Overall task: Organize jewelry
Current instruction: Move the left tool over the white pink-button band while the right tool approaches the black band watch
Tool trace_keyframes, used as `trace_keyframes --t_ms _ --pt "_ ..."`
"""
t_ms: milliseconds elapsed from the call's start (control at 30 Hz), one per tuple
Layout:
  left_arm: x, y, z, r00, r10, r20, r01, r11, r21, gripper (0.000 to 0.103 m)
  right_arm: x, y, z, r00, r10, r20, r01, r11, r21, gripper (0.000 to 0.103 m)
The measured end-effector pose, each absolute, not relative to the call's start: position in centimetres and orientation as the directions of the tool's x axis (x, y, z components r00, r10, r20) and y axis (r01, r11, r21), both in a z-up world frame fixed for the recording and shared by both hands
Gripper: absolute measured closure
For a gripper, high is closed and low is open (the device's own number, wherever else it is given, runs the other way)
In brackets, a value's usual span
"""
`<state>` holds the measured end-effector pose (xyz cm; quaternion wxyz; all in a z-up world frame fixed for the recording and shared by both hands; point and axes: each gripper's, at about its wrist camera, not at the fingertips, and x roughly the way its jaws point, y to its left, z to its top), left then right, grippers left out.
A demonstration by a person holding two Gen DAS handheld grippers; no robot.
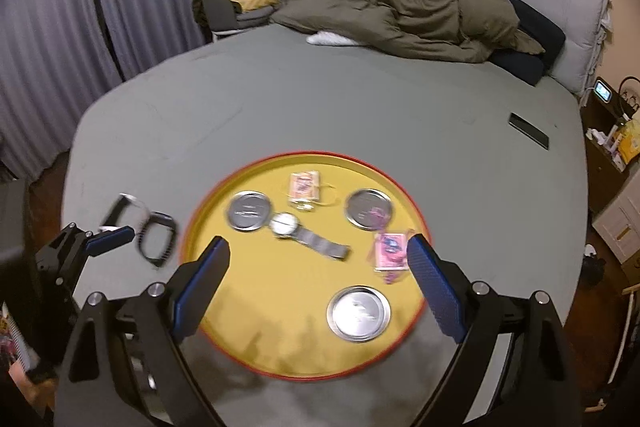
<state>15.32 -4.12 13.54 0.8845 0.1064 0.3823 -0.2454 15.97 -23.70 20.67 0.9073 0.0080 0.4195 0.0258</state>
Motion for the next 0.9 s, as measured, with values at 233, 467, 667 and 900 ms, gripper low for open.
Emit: trace_keyframes --t_ms 233,467,667,900 --pt "16.8 4.7 13.9 0.604 -0.29 -0.742 0.388 0.921 -0.044 0.006 16.0 -18.1 22.1 0.651 0.107 -0.752 -0.117 0.992 0.04 0.017" --pt "18.2 10.5 13.3 0.621 -0.225 -0.751 0.306 0.952 -0.032 0.006 17.6 -13.2 21.0 0.621 0.168 -0.766 -0.182 0.981 0.068 0.017" --pt "20.4 14.7 10.8 0.608 -0.184 -0.772 0.245 0.969 -0.038 0.006 19.6 -8.6 18.2 0.556 0.215 -0.803 -0.249 0.965 0.085 0.017" --pt "23.3 18.4 7.1 0.575 -0.169 -0.8 0.177 0.981 -0.08 0.006 22.0 -4.8 15.0 0.508 0.284 -0.813 -0.292 0.945 0.148 0.017"
